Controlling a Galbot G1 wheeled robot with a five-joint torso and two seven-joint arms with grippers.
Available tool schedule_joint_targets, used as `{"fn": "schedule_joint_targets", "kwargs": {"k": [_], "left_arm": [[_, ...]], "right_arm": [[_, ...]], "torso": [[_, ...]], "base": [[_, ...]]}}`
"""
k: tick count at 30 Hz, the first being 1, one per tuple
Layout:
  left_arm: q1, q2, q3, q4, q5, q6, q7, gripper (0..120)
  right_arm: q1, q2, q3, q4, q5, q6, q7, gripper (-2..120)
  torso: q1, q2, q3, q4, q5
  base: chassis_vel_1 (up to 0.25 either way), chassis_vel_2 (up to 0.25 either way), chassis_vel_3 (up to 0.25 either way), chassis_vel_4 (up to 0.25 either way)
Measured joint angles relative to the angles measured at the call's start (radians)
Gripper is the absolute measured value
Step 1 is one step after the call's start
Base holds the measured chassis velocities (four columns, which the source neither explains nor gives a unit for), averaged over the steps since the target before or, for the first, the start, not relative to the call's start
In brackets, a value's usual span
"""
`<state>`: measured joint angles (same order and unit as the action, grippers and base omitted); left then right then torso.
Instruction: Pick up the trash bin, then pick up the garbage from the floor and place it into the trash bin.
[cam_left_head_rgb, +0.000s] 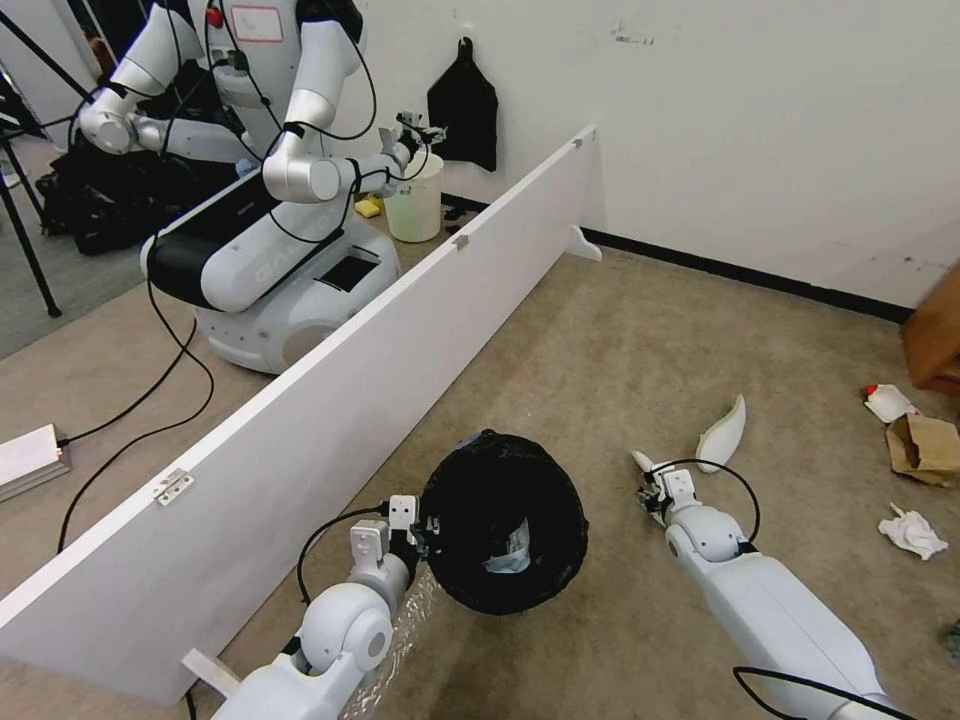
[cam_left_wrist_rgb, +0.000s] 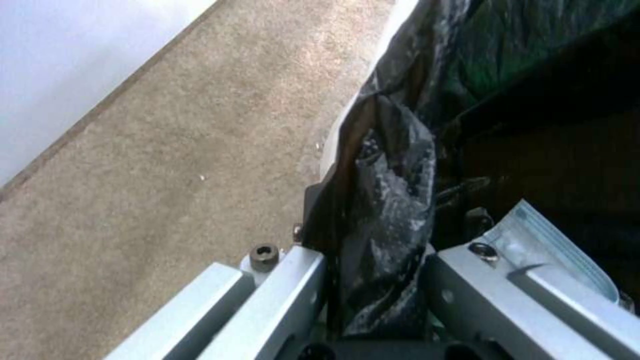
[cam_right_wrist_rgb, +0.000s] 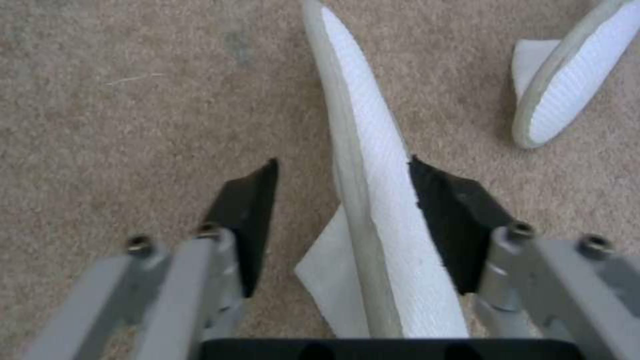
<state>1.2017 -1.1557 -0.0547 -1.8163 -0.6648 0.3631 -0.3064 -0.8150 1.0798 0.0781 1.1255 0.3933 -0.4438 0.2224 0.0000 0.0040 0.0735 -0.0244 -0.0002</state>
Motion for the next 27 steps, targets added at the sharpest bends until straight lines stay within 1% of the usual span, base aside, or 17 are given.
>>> {"fn": "schedule_joint_targets", "kwargs": {"k": [1,3,4,5,6,7,8,10,11,13,19,23,24,25,27], "left_arm": [[0.002,0.000,-0.001,0.000,0.001,0.000,0.000,0],[0.010,0.000,-0.003,-0.003,0.005,-0.002,0.001,0],[0.010,0.000,-0.003,-0.003,0.005,-0.002,0.001,0],[0.014,0.001,-0.004,-0.005,0.007,-0.003,0.002,0],[0.022,0.001,-0.006,-0.009,0.012,-0.003,0.003,0],[0.022,0.001,-0.006,-0.009,0.012,-0.003,0.003,0],[0.027,0.002,-0.007,-0.010,0.015,-0.004,0.003,0],[0.037,0.003,-0.009,-0.013,0.022,-0.006,0.005,0],[0.037,0.003,-0.009,-0.013,0.022,-0.006,0.005,0],[0.047,0.005,-0.012,-0.019,0.027,-0.007,0.008,0],[0.061,0.012,-0.014,-0.033,0.037,-0.008,0.013,0],[0.068,0.029,-0.010,-0.044,0.039,-0.010,0.017,0],[0.061,0.041,-0.004,-0.045,0.031,-0.011,0.018,0],[0.061,0.041,-0.004,-0.045,0.031,-0.011,0.018,0],[0.044,0.052,0.001,-0.045,0.015,-0.008,0.026,0]], "right_arm": [[-0.002,0.000,0.001,-0.002,-0.001,0.000,0.000,45],[-0.012,0.000,0.007,-0.009,-0.005,0.000,-0.001,33],[-0.012,0.000,0.007,-0.009,-0.005,0.000,-0.001,33],[-0.015,-0.001,0.010,-0.013,-0.008,0.001,-0.001,30],[-0.020,-0.001,0.014,-0.020,-0.014,0.004,-0.004,23],[-0.020,-0.001,0.014,-0.020,-0.014,0.004,-0.004,23],[-0.022,0.000,0.018,-0.028,-0.020,0.006,-0.007,17],[-0.026,0.002,0.025,-0.040,-0.030,0.011,-0.010,8],[-0.026,0.002,0.025,-0.040,-0.030,0.011,-0.010,8],[-0.034,-0.002,0.029,-0.044,-0.033,0.013,-0.011,1],[-0.050,-0.016,0.037,-0.033,-0.033,0.014,-0.005,0],[-0.064,-0.034,0.042,-0.015,-0.028,0.013,0.001,0],[-0.076,-0.047,0.046,0.008,-0.025,0.010,0.006,0],[-0.076,-0.047,0.046,0.008,-0.025,0.010,0.006,0],[-0.092,-0.073,0.052,0.055,-0.004,0.003,0.024,0]], "torso": [[0.000,0.000,0.000,0.0000,0.0001],[0.000,0.000,0.000,-0.0001,0.0002],[0.000,0.000,0.000,-0.0001,0.0002],[0.000,0.000,0.000,-0.0002,0.0001],[0.000,0.000,0.000,-0.0001,0.0002],[0.000,0.000,0.000,-0.0001,0.0002],[0.000,0.000,0.000,-0.0001,0.0002],[0.000,0.000,0.000,0.0001,0.0002],[0.000,0.000,0.000,0.0001,0.0002],[0.000,0.000,0.000,0.0000,0.0004],[0.000,0.000,0.000,0.0000,0.0004],[0.000,0.000,0.000,0.0000,0.0003],[0.000,0.000,0.000,0.0000,0.0005],[0.000,0.000,0.000,0.0000,0.0005],[0.000,0.000,0.000,-0.0001,0.0004]], "base": [[0.000,0.000,0.000,0.000],[0.000,0.000,0.000,0.000],[0.000,0.000,0.000,0.000],[0.000,0.000,0.000,0.000],[0.000,0.000,0.000,0.000],[0.000,0.000,0.000,0.000],[0.000,0.000,0.000,0.000],[0.000,0.000,0.000,0.000],[0.000,0.000,0.000,0.000],[0.000,0.000,0.000,0.000],[0.000,0.000,0.000,0.000],[0.000,0.000,0.000,0.000],[0.000,0.000,0.000,0.000],[0.000,0.000,0.000,0.000],[0.000,0.000,0.000,0.000]]}}
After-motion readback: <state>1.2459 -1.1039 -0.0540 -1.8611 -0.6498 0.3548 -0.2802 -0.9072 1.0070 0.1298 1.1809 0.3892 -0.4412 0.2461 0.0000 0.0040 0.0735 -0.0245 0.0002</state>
